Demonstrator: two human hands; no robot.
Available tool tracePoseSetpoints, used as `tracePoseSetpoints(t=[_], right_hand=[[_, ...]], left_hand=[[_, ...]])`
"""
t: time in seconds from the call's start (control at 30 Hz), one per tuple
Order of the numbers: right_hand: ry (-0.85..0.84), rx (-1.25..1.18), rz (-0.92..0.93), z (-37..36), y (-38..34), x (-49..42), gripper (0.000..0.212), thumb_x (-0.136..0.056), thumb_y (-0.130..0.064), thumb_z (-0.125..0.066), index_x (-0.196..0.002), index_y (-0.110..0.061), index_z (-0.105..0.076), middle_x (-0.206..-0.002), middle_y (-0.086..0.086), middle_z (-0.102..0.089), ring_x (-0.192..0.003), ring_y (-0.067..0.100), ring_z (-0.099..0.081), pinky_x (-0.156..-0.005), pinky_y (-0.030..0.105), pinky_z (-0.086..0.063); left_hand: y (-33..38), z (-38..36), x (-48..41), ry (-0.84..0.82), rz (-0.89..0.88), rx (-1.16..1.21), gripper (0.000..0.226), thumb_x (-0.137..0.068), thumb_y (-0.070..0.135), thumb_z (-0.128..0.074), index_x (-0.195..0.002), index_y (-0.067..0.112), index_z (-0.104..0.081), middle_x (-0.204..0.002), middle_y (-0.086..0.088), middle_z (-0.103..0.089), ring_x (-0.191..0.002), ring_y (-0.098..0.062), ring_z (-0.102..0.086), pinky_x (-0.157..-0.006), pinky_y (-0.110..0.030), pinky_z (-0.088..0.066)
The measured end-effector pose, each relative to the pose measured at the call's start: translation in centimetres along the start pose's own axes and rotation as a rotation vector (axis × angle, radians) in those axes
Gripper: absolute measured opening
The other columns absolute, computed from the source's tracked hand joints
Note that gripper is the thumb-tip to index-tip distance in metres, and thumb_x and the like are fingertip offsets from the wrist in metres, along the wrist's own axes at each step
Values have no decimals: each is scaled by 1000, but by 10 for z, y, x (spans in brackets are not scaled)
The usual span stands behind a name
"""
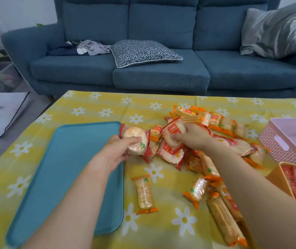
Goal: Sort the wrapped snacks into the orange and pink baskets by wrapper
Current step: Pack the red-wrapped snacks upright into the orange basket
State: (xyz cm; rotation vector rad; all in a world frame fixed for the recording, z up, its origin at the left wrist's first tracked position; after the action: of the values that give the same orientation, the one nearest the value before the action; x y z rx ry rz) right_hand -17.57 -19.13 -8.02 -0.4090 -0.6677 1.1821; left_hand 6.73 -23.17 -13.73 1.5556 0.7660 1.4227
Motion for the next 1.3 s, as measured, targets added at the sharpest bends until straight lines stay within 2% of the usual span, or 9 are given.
tracePoseSetpoints(t=[0.13, 0.23, 0.33, 0.47, 0.7, 0.87, 1.03, 1.17, 1.3], right_hand=[[-22, 101, -61, -25, 13, -16, 80, -91, -39, -69, -154, -8, -30, -149, 12, -48, -132, 30, -48, -92, 33, -40], [2, 46, -64, -31, 13, -13, 82, -82, -34, -78, -147, -7, -34, -119, 6, -59, -105, 23, -58, -78, 31, -45], [1, 41, -59, -37, 17, -10, 81, -77, -35, -81, -139, -8, -38, -102, -1, -59, -90, 17, -59, -70, 33, -50], [-122, 63, -21, -48, 19, -1, 91, -60, -43, -83, -136, -14, -43, -121, 5, -65, -105, 24, -64, -90, 41, -55], [-313, 229, 37, -50, 18, 22, 105, -74, -27, -86, -155, -22, -20, -148, 6, -46, -128, 27, -50, -106, 38, -44], [-225, 303, 59, -43, 7, 39, 93, -66, -29, -88, -143, -16, -37, -128, 4, -57, -112, 25, -60, -94, 40, -53], [42, -261, 97, 8, -3, 71, 30, -77, -20, -81, -97, -12, -61, -84, 2, -73, -74, 19, -73, -67, 32, -62], [125, -737, -11, 49, 35, 116, 36, -75, -17, -76, -108, -9, -63, -90, 7, -74, -83, 25, -75, -81, 51, -62], [332, -906, -100, 95, 89, 171, 44, -71, -28, -65, -114, -21, -59, -104, 9, -71, -93, 31, -71, -86, 55, -59]], left_hand=[[-14, -11, -10, -74, -32, -119, 51, -67, 25, -89, -111, 10, -67, -96, -7, -78, -91, -22, -75, -92, -38, -58], [-20, -20, -8, -109, -45, -252, 64, -57, 41, -91, -111, 16, -66, -99, -2, -78, -92, -17, -74, -92, -35, -58], [-16, -29, -2, -127, -81, -322, 39, -71, 31, -89, -100, 23, -65, -99, 2, -75, -93, -14, -72, -91, -32, -56], [-8, -33, 2, -126, -131, -338, 35, -69, 24, -91, -97, 21, -69, -95, 1, -77, -90, -15, -73, -91, -36, -58], [-10, -35, 9, -184, -49, -207, 73, -47, 21, -94, -113, 21, -63, -109, -8, -75, -102, -26, -72, -94, -46, -57], [0, -26, 20, -117, -42, -147, 49, -69, 10, -89, -111, 20, -65, -108, -11, -75, -98, -28, -72, -83, -40, -59], [30, -37, 64, -95, -117, 37, 44, -77, 14, -84, -115, 15, -63, -106, -18, -76, -92, -41, -73, -83, -46, -59], [41, -94, 119, -154, -196, 140, 31, -85, 18, -75, -112, 19, -60, -93, -6, -76, -87, -38, -74, -80, -42, -59], [33, -181, 158, -181, -190, 230, 40, -82, 25, -69, -119, 12, -62, -92, -8, -73, -78, -29, -71, -55, -29, -57]])
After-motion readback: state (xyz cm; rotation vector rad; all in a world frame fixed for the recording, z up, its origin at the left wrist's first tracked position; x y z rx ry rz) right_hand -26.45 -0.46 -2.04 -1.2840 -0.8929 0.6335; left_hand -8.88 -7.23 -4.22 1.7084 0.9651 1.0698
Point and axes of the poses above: each hand's wrist, its own x-axis away from the middle knuckle, its own z-axis out of the back of the hand, y = z × x, the point moved 9 cm from there along -x, towards the middle knuckle
